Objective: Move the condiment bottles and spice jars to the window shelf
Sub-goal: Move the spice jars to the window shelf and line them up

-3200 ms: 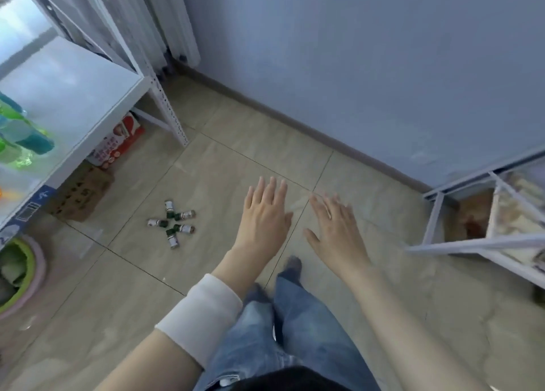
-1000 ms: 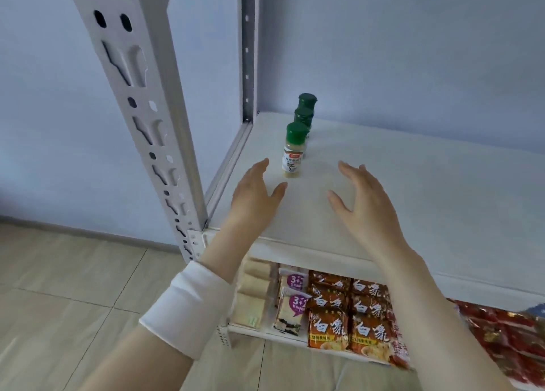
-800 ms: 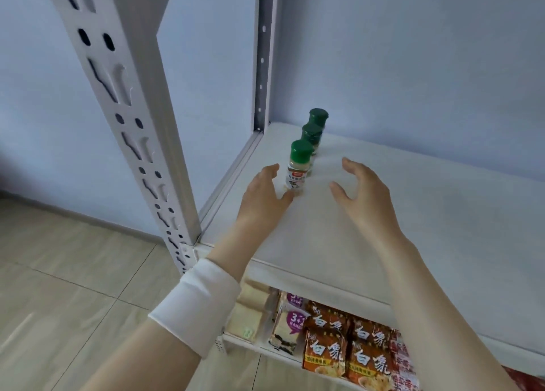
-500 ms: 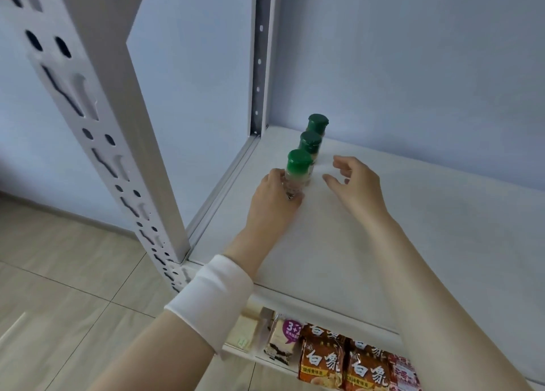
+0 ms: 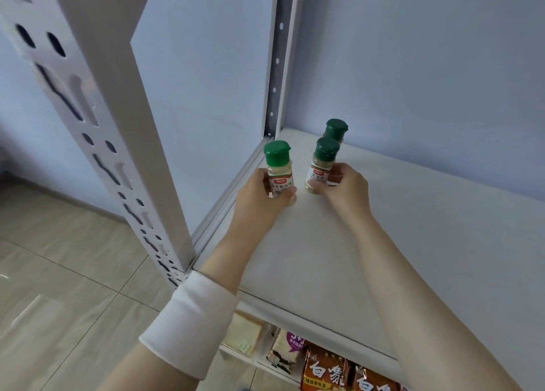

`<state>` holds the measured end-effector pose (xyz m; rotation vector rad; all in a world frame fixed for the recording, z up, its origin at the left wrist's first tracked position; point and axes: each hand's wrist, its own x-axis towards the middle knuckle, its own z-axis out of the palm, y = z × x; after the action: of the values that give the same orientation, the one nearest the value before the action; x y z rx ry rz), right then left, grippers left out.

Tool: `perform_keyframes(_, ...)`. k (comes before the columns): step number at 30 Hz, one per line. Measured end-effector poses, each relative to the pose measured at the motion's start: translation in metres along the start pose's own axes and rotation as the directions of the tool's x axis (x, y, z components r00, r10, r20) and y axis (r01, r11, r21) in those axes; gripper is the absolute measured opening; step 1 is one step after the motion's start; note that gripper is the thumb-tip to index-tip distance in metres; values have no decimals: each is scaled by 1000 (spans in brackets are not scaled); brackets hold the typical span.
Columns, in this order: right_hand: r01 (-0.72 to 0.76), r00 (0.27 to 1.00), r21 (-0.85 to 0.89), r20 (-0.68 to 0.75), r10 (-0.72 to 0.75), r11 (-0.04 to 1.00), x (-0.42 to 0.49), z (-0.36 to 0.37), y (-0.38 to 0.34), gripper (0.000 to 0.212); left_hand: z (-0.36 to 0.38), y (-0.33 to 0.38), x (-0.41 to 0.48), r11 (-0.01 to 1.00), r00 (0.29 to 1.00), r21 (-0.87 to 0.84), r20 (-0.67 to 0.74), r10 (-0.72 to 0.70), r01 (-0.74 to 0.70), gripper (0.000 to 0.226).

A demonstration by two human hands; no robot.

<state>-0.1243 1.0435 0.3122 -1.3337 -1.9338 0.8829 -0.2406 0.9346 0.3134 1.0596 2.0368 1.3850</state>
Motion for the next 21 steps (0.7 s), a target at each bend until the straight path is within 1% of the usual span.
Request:
perform_keyframes(4, 2, 999, 14, -42, -2, 1000, -4, -1, 0, 42, -5, 2, -12, 999, 1000, -41, 2, 19, -19, 32)
perform_keyframes(9, -1, 1000, 46, 8, 0, 999, -32, -13, -1, 41, -9, 4, -44, 997, 1000, -77, -13, 15, -16, 36)
perform_keyframes(13, 18, 998, 178, 58, -28, 984, -75, -28, -14, 31, -15, 10, -86, 993, 996, -101, -70, 56, -63, 36)
perform_keyframes(16, 26, 993, 335, 102, -64, 942, -113, -37, -21, 25, -20, 15, -127, 976, 992, -190, -90, 90, -106, 30)
perform_keyframes(19, 47, 984, 424, 135, -114, 904, -151, -42, -27, 26, -33, 17, -166, 947, 989, -295, -106, 101, -128, 28)
perform_keyframes(21, 50, 974, 449, 175, -143, 892, -172, -41, -33, 29, -45, 16, -187, 930, 987, -340, -129, 98, -137, 33)
